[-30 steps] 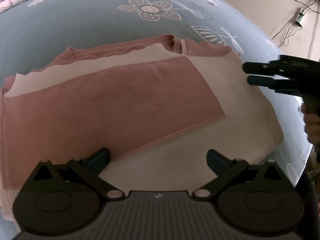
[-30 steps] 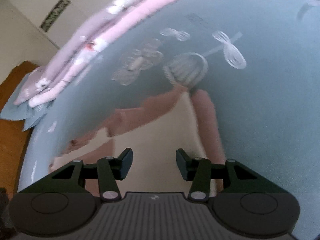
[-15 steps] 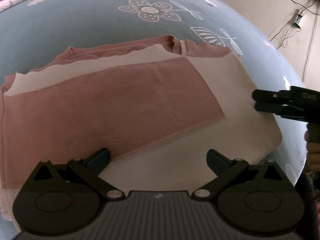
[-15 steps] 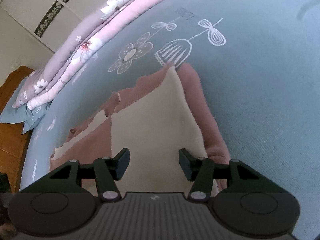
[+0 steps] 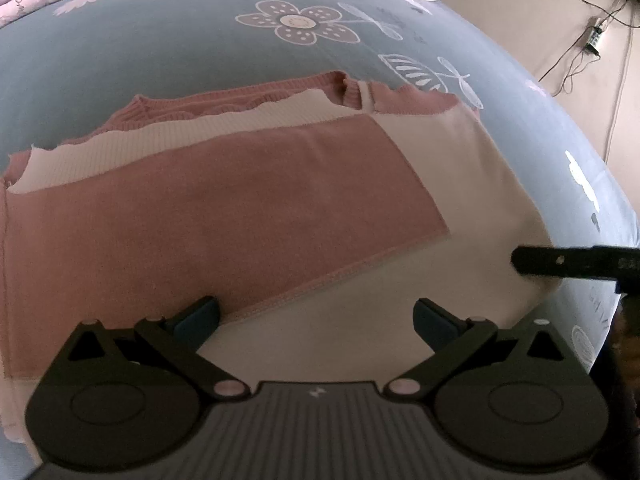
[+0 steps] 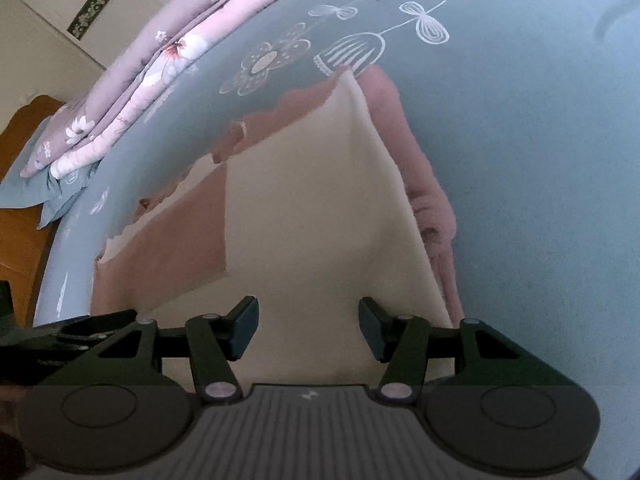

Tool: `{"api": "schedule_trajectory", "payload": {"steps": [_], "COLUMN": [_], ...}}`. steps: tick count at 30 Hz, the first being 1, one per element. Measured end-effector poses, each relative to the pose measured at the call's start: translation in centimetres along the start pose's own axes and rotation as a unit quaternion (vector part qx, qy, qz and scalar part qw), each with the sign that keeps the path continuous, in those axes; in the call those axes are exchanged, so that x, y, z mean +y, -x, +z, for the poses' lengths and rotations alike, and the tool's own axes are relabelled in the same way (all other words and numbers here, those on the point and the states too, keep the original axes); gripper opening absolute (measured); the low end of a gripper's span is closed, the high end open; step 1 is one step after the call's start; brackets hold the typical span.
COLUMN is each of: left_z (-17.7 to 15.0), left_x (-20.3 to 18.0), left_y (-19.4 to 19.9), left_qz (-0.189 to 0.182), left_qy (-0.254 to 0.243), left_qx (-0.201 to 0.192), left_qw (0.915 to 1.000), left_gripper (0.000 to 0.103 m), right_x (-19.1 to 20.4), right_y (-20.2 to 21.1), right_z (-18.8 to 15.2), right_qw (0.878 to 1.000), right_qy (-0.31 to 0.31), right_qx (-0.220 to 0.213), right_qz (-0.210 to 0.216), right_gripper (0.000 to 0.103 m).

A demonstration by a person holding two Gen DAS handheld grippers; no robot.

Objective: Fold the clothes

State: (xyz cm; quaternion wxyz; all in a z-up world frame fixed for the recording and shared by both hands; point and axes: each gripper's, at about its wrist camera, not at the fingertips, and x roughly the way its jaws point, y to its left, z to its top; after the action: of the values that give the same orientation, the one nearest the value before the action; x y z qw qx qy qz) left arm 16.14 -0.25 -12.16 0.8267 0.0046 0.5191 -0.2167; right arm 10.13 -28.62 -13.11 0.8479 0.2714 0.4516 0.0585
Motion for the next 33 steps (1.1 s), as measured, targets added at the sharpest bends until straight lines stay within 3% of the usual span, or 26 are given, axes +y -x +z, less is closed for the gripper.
{"api": "schedule_trajectory", "payload": {"steps": [3, 7, 15, 20, 23, 25, 28, 31, 33], "left_z": [-0.1, -1.2, -3.5, -4.2, -4.3, -4.2, -4.2, -4.1, -3.7], "left_x": [-0.4, -2.4, -6.2, -5.5, -5.2, -5.3, -6.0, -7.0, -7.8], "left_y": [1.2, 3.3, 1.6, -1.1, -0.6, 0.3, 1.5, 1.3, 0.8], "left_qz": [0.002, -0.028, -0.070, -0.064, -0.071, -0.077, -0.091, -0.112, -0.121], "left_qy": [0.015, -0.019, -0.077, -0.044, -0.028, -0.025, -0.038, -0.047, -0.053], "left_qx": [-0.011, -0.032, -0.020, 0.019, 0.008, 0.003, -0.012, -0.016, -0.012], "left_qw": [0.9998, 0.9989, 0.9944, 0.9968, 0.9971, 0.9968, 0.9951, 0.9925, 0.9911], "left_gripper": [0.102, 0.102, 0.102, 0.102, 0.102, 0.102, 0.102, 0.102, 0.102], "right_x": [0.9, 1.6, 2.1, 0.2, 0.1, 0.2, 0.0, -1.4, -2.0], "right_y": [0.8, 1.3, 0.9, 1.1, 1.6, 2.7, 3.3, 2.7, 2.6], "right_z": [0.1, -0.5, -2.6, -3.1, -2.9, -2.6, -2.1, -2.1, -2.4], "right_qw": [1.000, 0.999, 0.996, 0.999, 0.999, 0.998, 0.998, 0.999, 0.999], "right_qy": [0.020, 0.039, 0.087, 0.050, 0.039, 0.043, 0.040, 0.011, -0.006], "right_qx": [-0.009, -0.014, -0.008, -0.005, -0.007, -0.029, -0.052, -0.040, -0.038], "right_qz": [0.001, 0.004, -0.012, 0.004, 0.006, 0.021, 0.005, -0.024, -0.020], "right_gripper": [0.061, 0.061, 0.061, 0.061, 0.061, 0.061, 0.065, 0.065, 0.064]}}
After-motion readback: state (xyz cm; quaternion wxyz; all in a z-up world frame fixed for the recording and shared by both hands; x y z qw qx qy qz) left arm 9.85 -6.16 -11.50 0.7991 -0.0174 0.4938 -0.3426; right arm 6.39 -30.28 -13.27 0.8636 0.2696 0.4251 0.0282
